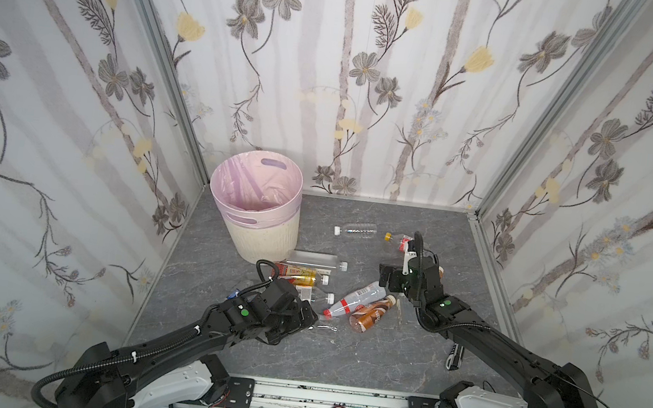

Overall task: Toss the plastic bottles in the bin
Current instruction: 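Lower the left gripper onto the clear blue-label bottle while the right gripper hovers nearby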

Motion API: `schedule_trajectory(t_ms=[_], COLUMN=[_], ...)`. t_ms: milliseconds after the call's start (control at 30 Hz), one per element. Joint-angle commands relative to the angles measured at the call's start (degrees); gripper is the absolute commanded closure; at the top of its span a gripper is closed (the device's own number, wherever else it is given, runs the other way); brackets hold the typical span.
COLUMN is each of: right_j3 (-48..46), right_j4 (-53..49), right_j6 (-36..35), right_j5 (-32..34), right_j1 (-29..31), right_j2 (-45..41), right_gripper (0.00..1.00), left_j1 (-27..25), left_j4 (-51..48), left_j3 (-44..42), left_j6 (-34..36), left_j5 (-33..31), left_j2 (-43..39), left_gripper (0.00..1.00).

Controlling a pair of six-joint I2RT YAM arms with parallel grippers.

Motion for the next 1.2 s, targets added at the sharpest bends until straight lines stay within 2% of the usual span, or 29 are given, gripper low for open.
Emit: schedule_trajectory(t_ms=[0,500,1167], right_j3=[-0.7,-2.1,-3.1], right_j4=[3.2,4.6,6.0], right_j6=[-0.2,0.3,0.6], right_j5=[0.8,0.7,-0.5], right_j1=[-0.3,-1.2,-2.0], right_j2=[-0.8,-2.3,-2.5], right_gripper=[0.00,0.00,0.00], left_j1=[-0.2,-0.2,0.4], left_j4=[2.7,10.7,15.3], left_j3=[0.6,2.9,11.3], left_j6=[0.7,2.0,6.3], left_j5=[-0.7,-0.9,-5.7], left_j2=[1.4,10.9,23.8], left_gripper=[0.00,0.00,0.00])
